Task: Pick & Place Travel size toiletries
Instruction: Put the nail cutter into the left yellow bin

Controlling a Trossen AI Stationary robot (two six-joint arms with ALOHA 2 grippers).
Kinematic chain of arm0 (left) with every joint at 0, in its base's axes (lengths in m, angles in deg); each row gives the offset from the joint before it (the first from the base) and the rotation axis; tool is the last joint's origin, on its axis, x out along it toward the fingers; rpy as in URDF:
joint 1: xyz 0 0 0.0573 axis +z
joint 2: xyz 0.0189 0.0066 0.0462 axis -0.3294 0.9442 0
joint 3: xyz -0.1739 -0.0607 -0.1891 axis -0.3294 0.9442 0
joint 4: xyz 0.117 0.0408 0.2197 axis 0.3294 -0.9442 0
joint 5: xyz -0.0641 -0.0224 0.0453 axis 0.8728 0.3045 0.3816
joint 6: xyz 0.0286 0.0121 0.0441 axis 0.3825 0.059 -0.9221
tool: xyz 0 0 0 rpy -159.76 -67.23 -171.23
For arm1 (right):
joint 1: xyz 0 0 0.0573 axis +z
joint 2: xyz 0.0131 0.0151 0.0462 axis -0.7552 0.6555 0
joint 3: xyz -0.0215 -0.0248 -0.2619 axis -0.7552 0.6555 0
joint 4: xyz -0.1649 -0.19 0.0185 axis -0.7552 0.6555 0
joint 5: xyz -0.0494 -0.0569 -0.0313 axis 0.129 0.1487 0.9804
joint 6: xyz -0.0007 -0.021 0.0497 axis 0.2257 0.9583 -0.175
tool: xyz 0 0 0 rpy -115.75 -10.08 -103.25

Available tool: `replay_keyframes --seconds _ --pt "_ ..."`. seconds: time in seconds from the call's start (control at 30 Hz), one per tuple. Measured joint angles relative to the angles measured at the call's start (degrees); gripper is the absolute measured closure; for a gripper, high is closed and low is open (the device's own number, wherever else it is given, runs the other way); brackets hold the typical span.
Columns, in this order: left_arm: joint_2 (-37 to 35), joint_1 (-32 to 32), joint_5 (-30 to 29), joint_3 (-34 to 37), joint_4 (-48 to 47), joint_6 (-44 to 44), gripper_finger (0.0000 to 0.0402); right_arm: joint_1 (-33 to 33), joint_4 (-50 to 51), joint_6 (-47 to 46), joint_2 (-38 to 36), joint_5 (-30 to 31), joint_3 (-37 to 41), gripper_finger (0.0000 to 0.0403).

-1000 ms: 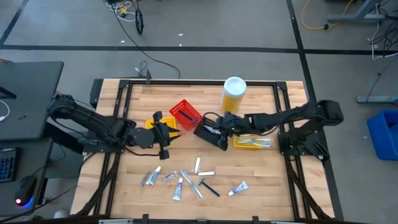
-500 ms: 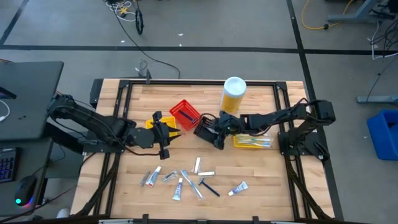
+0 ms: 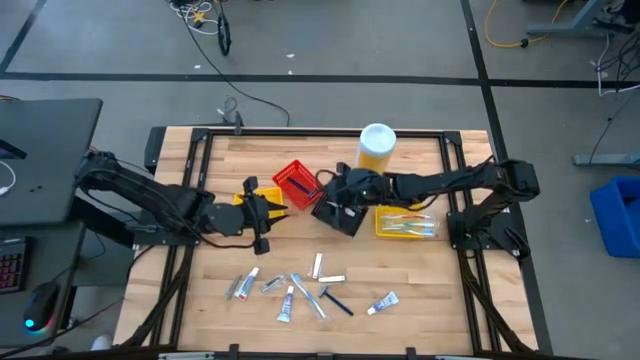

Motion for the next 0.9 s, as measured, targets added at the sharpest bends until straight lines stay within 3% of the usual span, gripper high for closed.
replay_keyframes --seconds 0.27,0.47,0.6,0.9 --pt "-0.1 0.0 0.1 0.1 -2.2 4.2 0.031 -3.0 0.0 -4.9 5.4 -3.6 -1.1 0.018" --pt "0.0 0.0 1.0 2.3 -3.0 7.3 0.031 -1.7 1.7 -5.2 7.5 -5.3 -1.0 0.0194" --pt "0.0 0.0 5.1 2.3 -3.4 7.3 0.031 1.8 7.3 -5.8 4.2 -10.8 -1.0 0.0202" --pt "3.4 -1.0 8.9 2.3 -2.7 11.6 0.031 15.6 21.6 -12.3 3.3 -11.1 -1.0 0.0204"
